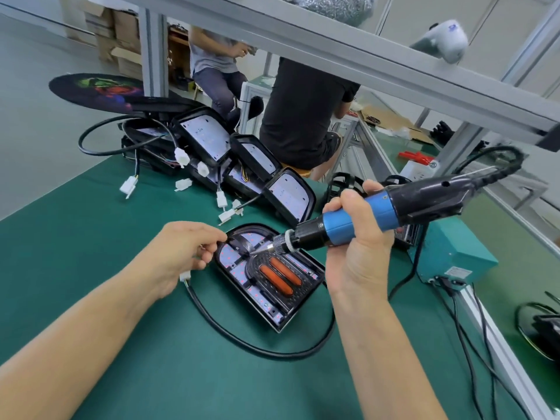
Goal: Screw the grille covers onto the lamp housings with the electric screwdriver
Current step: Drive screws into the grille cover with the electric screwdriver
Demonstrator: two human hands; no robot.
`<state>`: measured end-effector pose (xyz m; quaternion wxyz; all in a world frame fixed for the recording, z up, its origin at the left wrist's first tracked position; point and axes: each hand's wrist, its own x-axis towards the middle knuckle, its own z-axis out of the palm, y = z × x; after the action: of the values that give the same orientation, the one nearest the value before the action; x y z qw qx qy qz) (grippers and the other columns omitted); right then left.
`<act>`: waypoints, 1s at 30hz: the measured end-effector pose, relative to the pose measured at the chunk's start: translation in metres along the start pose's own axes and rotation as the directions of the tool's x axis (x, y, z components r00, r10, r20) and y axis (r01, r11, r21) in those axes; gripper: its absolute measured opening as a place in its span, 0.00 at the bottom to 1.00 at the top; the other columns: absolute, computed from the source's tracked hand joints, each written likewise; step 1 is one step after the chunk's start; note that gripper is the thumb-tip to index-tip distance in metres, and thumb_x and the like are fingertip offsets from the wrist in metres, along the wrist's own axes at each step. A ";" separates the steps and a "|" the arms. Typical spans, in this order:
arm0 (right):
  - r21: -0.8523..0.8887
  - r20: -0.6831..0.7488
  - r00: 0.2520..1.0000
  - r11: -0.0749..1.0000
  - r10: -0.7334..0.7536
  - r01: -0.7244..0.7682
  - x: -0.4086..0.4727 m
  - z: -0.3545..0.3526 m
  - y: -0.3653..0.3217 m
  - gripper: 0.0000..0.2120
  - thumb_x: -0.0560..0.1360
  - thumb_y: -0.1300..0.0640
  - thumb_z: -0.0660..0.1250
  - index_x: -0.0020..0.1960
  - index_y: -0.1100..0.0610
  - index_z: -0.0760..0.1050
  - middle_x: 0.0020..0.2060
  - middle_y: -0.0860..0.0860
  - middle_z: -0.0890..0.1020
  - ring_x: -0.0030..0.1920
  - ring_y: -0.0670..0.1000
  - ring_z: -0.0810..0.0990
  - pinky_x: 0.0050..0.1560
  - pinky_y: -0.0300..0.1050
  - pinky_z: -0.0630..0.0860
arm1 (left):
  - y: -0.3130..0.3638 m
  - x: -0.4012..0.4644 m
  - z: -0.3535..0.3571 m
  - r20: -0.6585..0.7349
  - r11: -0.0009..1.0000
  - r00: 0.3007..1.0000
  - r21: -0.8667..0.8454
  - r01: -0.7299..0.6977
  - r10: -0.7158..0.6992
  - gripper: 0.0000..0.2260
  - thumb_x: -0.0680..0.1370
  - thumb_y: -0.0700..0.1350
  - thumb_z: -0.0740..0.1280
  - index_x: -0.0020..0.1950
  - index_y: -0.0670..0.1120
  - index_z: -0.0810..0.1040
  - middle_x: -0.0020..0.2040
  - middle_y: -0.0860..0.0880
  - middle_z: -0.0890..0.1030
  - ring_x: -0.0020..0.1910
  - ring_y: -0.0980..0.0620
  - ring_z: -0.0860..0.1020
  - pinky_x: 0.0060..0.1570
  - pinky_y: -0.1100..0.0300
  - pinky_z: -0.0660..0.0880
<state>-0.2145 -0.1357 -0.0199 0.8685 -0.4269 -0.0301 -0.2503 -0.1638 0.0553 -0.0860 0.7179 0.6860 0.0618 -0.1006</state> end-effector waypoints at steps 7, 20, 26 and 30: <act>-0.184 0.056 0.998 0.983 -0.006 0.016 -0.002 0.009 0.022 0.17 0.67 0.66 0.68 0.52 0.54 0.69 0.31 0.50 0.76 0.36 0.50 0.75 0.47 0.45 0.72 | -0.016 -0.002 -0.007 -0.210 0.820 0.957 0.570 -0.047 0.201 0.08 0.76 0.48 0.64 0.43 0.49 0.81 0.22 0.54 0.74 0.27 0.52 0.72 0.31 0.61 0.67; -0.242 0.051 0.999 0.970 0.000 0.012 0.000 0.009 0.042 0.16 0.67 0.66 0.70 0.49 0.51 0.72 0.36 0.55 0.74 0.40 0.52 0.72 0.49 0.47 0.71 | -0.022 0.005 0.009 -0.106 0.403 0.955 0.915 -0.014 0.276 0.17 0.77 0.55 0.61 0.41 0.42 0.77 0.38 0.46 0.79 0.42 0.43 0.77 0.34 0.60 0.65; -0.251 0.031 0.999 0.968 0.024 -0.015 0.000 0.008 0.047 0.15 0.67 0.64 0.71 0.49 0.51 0.72 0.40 0.58 0.71 0.41 0.52 0.72 0.50 0.47 0.72 | -0.024 0.007 0.010 -0.099 0.355 0.951 0.935 -0.012 0.293 0.15 0.78 0.54 0.61 0.39 0.44 0.74 0.36 0.48 0.76 0.40 0.44 0.75 0.33 0.59 0.64; -0.245 0.049 0.999 0.969 0.008 0.004 0.001 0.009 0.047 0.12 0.67 0.66 0.71 0.40 0.50 0.74 0.38 0.53 0.73 0.43 0.54 0.72 0.51 0.48 0.71 | -0.026 0.008 0.010 -0.093 0.348 0.949 0.937 -0.019 0.303 0.15 0.78 0.54 0.60 0.38 0.44 0.73 0.35 0.49 0.76 0.39 0.44 0.75 0.33 0.59 0.64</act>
<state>-0.1901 -0.1054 -0.0483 0.8083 -0.5369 -0.0199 -0.2407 -0.1629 0.0440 -0.1128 0.1990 0.9790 0.0159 0.0413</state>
